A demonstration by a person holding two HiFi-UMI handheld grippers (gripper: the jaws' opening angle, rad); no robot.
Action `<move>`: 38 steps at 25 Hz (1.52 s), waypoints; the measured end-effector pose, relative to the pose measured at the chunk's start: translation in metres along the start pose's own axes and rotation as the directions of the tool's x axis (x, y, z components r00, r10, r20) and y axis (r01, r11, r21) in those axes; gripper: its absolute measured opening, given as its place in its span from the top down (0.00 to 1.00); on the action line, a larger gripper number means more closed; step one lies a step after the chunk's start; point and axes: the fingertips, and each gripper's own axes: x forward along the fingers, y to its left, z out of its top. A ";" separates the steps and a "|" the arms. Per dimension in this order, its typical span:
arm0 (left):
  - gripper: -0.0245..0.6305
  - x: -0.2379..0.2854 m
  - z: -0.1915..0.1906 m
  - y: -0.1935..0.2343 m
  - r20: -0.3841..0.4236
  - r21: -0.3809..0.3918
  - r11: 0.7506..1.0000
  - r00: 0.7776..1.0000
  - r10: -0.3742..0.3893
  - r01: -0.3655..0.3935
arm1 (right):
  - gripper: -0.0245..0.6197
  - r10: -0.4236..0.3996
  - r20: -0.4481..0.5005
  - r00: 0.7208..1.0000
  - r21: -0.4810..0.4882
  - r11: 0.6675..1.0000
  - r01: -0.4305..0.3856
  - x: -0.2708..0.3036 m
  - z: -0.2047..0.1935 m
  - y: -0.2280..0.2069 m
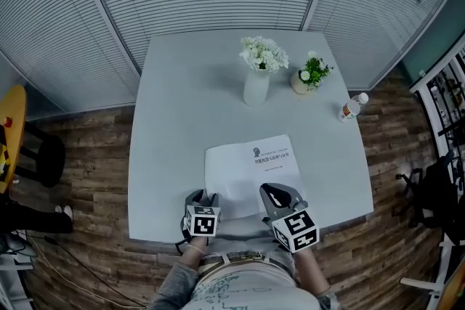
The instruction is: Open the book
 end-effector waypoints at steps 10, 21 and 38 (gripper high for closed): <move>0.78 -0.003 0.013 -0.019 0.016 0.037 0.997 0.998 -0.067 0.066 | 0.94 0.008 0.002 1.000 -0.014 1.000 -0.008 0.003 0.003 -0.005; 0.96 -0.017 0.034 -0.047 0.046 0.072 0.984 0.985 -0.165 0.162 | 0.94 0.009 0.000 1.000 -0.029 1.000 -0.010 0.004 0.004 -0.006; 0.96 -0.054 0.098 -0.087 0.202 0.213 0.949 0.940 -0.275 0.232 | 0.95 0.052 0.080 0.995 -0.060 0.997 -0.047 0.011 0.020 -0.001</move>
